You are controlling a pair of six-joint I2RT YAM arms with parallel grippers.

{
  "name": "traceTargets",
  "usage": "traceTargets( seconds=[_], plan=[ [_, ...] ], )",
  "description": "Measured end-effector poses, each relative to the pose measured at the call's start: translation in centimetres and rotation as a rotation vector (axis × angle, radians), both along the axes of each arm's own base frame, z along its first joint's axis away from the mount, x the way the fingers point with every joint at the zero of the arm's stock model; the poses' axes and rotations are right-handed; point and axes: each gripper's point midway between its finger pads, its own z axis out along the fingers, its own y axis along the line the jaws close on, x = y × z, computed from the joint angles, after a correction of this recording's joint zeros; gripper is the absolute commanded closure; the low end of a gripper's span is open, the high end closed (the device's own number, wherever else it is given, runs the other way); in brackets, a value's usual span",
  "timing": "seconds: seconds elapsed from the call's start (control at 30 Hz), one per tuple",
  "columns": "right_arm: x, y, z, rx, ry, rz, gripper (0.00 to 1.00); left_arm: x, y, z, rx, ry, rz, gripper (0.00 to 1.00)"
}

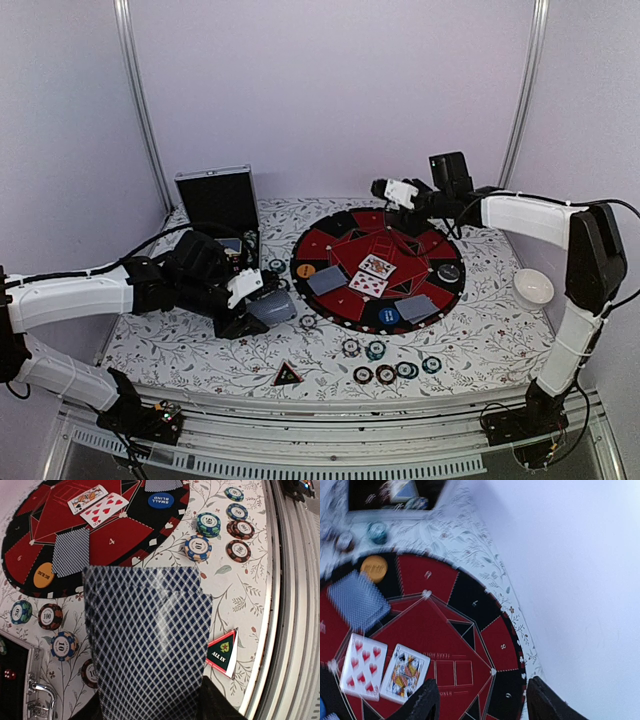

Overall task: Distribute texas hold em gaming equipment
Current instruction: Flop the community card area, then adjust the poker card in the community card area.

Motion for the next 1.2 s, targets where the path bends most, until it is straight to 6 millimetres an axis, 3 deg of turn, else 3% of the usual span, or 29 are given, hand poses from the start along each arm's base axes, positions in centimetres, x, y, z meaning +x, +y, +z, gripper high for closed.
traceTargets(
  seconds=[0.1, 0.17, 0.27, 0.47, 0.6, 0.83, 1.2],
  plan=[
    [4.3, 0.8, 3.8, 0.257, 0.131, -0.203, 0.55, 0.0, 0.0, 0.0, 0.0, 0.0, -0.001, 0.51],
    [6.0, 0.9, 4.1, 0.399, 0.243, -0.313, 0.61, 0.0, 0.0, 0.0, -0.001, 0.001, -0.001, 0.51],
    [6.9, 0.7, 0.5, 0.534, 0.462, -0.481, 0.68, 0.0, 0.0, 0.0, -0.002, 0.002, 0.0, 0.51],
    [6.4, 0.2, -10.9, 0.568, 0.815, -0.774, 0.92, 0.0, 0.0, 0.0, -0.002, 0.002, 0.0, 0.51],
    [6.0, 0.1, -15.2, 0.547, 0.925, -0.875, 0.97, 0.0, 0.0, 0.0, -0.002, 0.002, 0.001, 0.51],
    [6.4, 1.0, -17.5, 0.557, 1.013, -0.91, 0.97, 0.0, 0.0, 0.0, -0.002, 0.002, 0.001, 0.51],
    [5.9, 2.6, -17.4, 0.559, 1.054, -0.874, 0.98, 0.0, 0.0, 0.0, -0.001, 0.001, 0.002, 0.51]
  ],
)
